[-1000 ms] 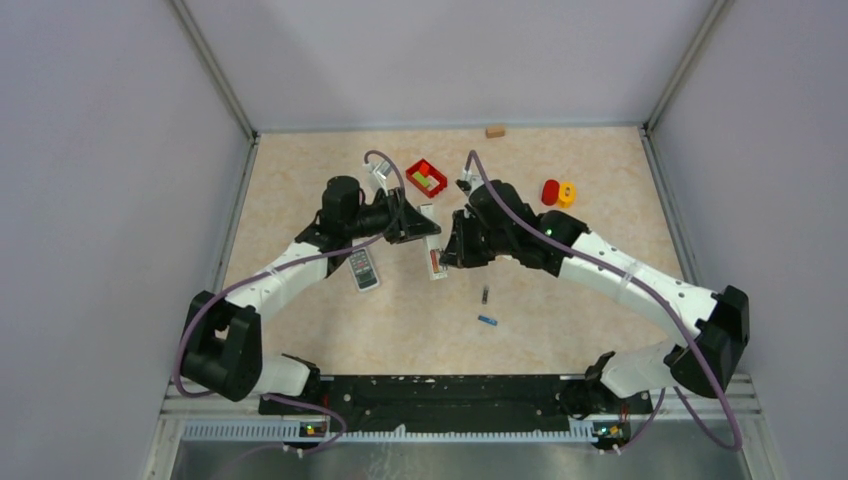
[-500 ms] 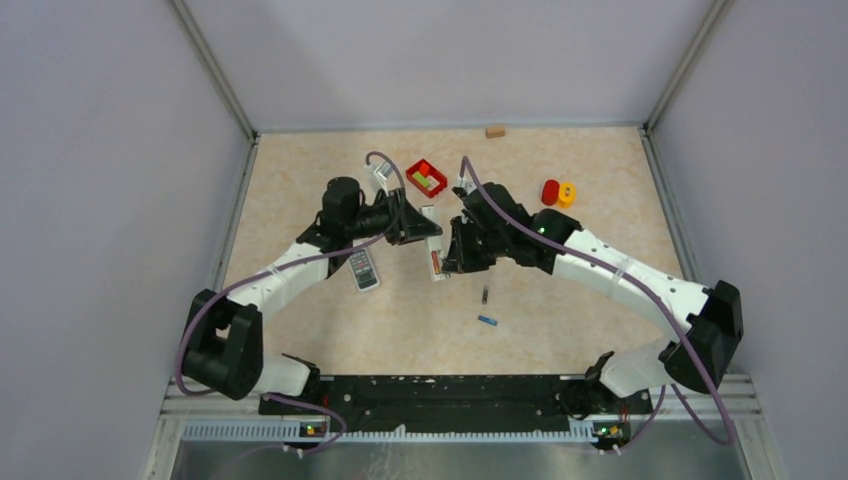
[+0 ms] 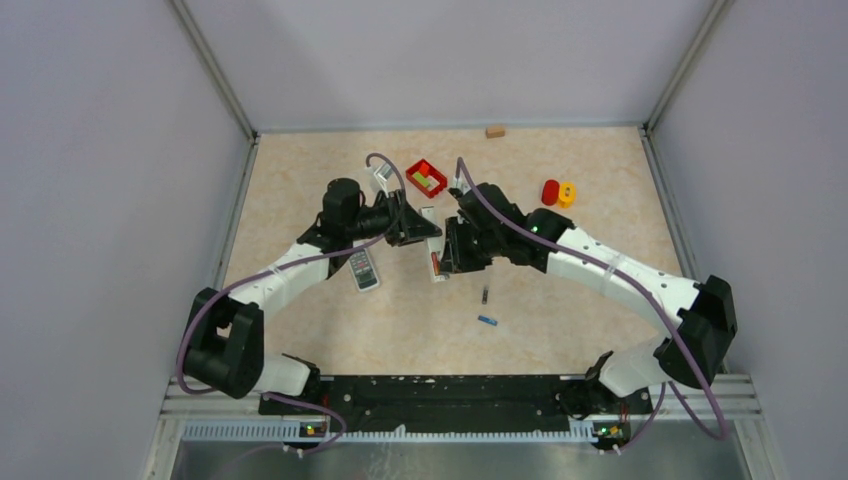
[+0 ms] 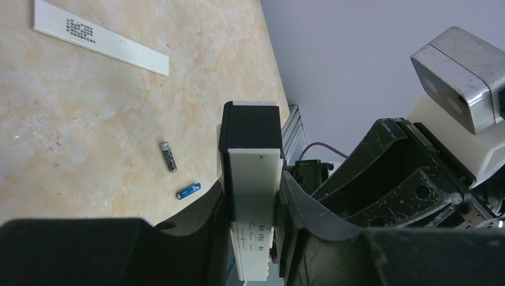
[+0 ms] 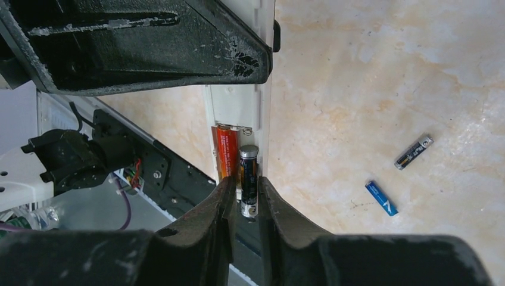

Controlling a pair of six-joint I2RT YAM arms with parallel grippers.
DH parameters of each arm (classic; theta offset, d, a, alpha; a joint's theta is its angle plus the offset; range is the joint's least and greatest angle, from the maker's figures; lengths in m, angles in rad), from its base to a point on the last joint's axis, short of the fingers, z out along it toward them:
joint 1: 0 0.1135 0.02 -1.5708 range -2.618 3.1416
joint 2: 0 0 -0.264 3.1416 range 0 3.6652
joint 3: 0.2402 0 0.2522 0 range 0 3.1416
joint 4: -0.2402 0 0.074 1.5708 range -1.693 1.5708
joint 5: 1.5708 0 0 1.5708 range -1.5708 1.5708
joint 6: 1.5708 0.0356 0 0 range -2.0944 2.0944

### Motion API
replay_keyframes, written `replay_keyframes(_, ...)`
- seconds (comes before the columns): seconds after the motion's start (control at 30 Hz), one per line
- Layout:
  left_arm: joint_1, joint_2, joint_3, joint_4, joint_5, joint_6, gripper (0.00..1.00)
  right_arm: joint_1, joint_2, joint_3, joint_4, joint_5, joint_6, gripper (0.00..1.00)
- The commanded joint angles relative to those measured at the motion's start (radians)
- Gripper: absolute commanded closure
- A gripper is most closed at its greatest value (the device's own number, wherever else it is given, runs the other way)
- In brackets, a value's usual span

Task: Load the batteries into the remote control

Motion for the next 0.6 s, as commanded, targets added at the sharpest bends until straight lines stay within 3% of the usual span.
replay_keyframes(0.0, -0.003, -0.004, -0.003, 0.069, 0.034, -0.02, 1.0, 0.011, 0.002, 0.052, 0.034, 0.005, 0.009, 0.78)
replay_keyframes(0.57, 0.021, 0.012, -0.024, 0.195, 0.063, -0.206, 1.0, -0.009, -0.128, -0.018, 0.145, 0.056, 0.111, 0.72)
